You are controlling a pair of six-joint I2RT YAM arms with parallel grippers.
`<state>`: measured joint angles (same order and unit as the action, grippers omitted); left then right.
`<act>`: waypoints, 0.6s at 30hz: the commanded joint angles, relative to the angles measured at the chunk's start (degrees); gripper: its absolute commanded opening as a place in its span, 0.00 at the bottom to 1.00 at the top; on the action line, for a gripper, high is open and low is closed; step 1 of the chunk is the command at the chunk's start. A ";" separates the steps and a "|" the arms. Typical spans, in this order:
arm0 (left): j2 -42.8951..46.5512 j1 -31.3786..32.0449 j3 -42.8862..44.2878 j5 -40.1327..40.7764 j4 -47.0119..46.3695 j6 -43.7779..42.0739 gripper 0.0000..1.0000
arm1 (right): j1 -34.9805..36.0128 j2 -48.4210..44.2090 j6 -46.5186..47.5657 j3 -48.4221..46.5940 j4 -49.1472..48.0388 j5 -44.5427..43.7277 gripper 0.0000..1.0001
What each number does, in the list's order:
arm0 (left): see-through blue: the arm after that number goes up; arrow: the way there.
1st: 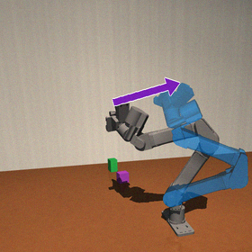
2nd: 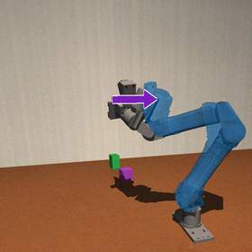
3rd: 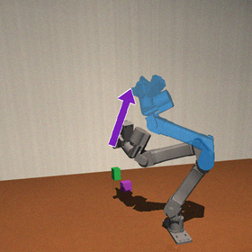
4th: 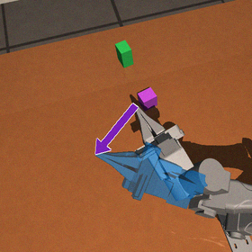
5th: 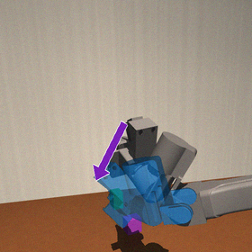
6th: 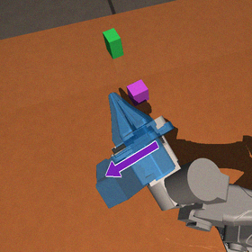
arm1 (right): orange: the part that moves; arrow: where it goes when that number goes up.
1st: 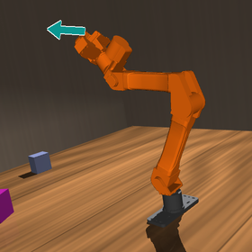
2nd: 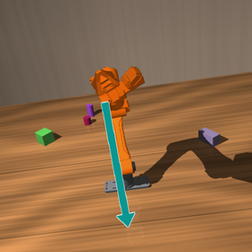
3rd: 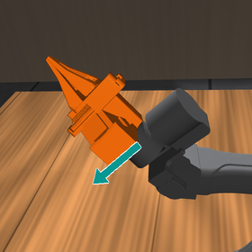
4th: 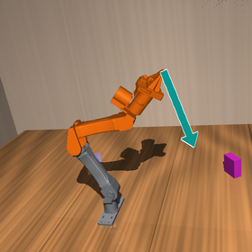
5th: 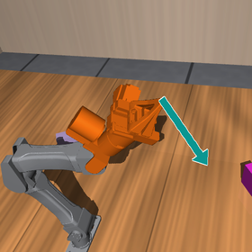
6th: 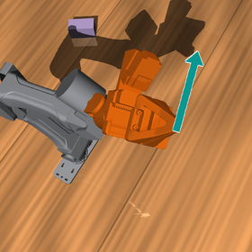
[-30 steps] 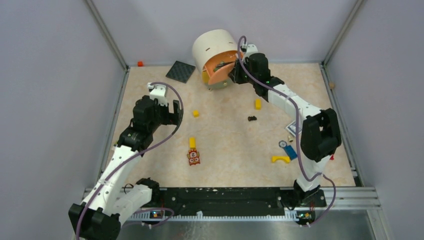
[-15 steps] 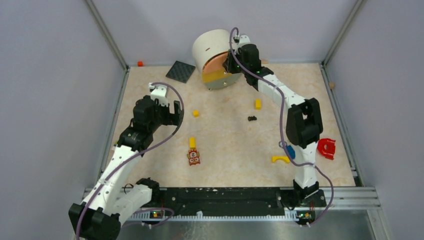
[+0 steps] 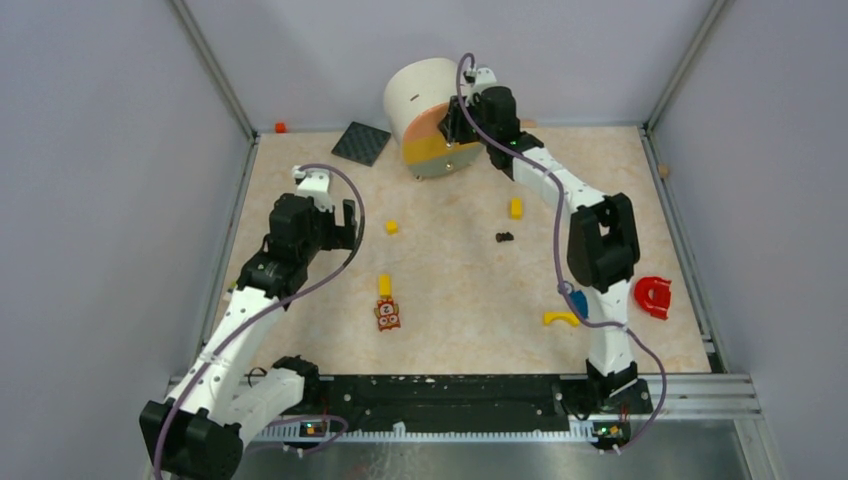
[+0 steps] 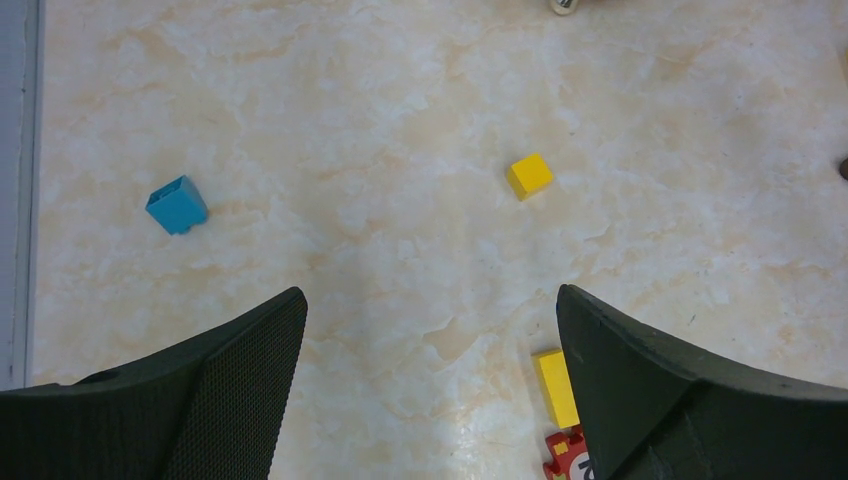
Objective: Organize the makeup
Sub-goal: Reset both arms
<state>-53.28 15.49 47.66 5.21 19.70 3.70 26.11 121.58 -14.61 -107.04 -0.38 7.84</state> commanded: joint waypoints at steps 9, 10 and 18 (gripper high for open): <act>-1.83 -1.23 1.14 2.22 -0.88 2.23 0.99 | -0.27 -26.52 -8.17 27.73 1.88 -1.00 0.46; -2.13 -1.31 1.06 2.20 -0.84 2.34 0.99 | -0.27 -28.95 -9.20 30.56 2.70 -0.11 0.47; -5.86 -1.51 2.86 1.37 1.39 3.80 0.99 | -0.27 -46.41 -10.33 44.71 21.43 -11.61 0.96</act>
<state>-57.91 14.26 47.70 6.87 20.56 6.11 26.09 81.80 -24.14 -65.19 9.06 3.77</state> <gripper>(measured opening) 0.989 0.905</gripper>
